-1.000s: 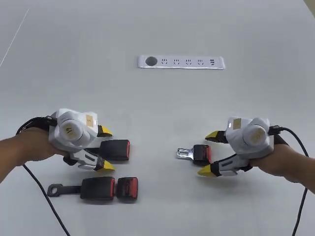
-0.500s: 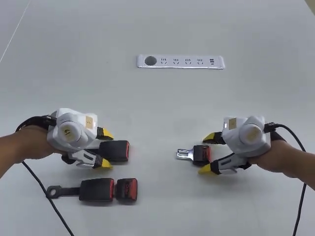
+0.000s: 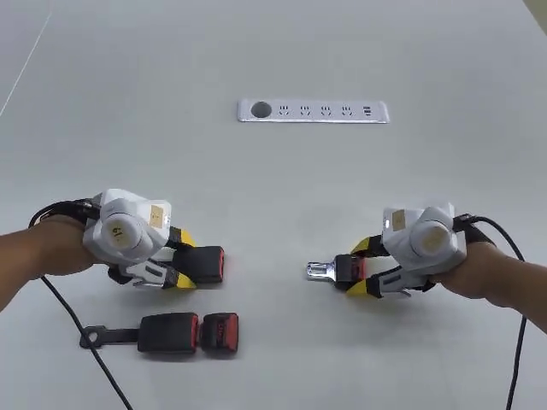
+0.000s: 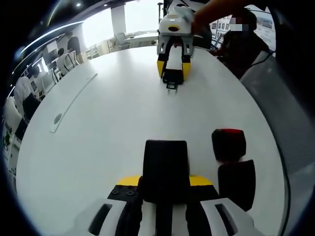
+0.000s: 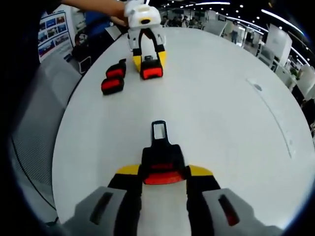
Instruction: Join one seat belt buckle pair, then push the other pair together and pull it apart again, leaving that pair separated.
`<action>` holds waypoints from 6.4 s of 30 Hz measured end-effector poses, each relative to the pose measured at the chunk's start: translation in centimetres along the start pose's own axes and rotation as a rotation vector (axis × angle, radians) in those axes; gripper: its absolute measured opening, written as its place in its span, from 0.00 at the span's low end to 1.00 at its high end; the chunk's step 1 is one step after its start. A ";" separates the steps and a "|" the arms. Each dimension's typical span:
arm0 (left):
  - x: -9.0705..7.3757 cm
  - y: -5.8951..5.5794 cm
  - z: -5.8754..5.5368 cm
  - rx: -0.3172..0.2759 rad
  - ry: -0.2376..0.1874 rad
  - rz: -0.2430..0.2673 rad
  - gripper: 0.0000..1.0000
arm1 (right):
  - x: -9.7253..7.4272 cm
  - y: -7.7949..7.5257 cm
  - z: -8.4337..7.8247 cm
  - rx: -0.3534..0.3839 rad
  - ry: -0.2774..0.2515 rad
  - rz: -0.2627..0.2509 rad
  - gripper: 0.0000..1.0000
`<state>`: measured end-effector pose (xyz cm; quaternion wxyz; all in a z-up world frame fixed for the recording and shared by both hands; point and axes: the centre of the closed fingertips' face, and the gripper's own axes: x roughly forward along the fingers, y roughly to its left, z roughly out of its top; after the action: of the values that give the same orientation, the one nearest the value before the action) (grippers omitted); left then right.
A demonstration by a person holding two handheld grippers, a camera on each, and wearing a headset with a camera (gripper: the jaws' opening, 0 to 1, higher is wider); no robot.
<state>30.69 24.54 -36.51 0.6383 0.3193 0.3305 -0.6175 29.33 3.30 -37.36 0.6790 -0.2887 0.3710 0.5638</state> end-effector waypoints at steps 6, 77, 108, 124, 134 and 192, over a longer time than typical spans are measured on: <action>-0.1 0.0 0.0 0.012 0.007 -0.008 0.34 | 0.0 0.0 0.0 -0.002 -0.017 0.008 0.35; 0.3 0.5 -1.1 0.032 0.081 -0.020 0.34 | 8.1 1.4 12.1 -0.071 -0.093 0.039 0.34; 0.6 0.9 -0.9 0.040 0.130 -0.028 0.34 | 9.2 1.2 13.7 -0.053 -0.032 0.033 0.33; 0.5 0.6 -0.9 0.040 0.129 -0.027 0.34 | 9.3 1.4 13.5 -0.064 -0.006 0.011 0.34; 0.6 0.6 -0.9 0.048 0.137 -0.035 0.34 | 9.2 1.4 13.4 -0.060 -0.014 0.004 0.34; 0.5 0.5 -1.0 0.039 0.145 -0.031 0.35 | 3.4 0.6 4.6 -0.003 0.013 -0.014 0.35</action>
<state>31.14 25.10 -37.53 0.5968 0.3704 0.3688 -0.6089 29.85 9.01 -37.58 0.6802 -0.2960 0.3724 0.5577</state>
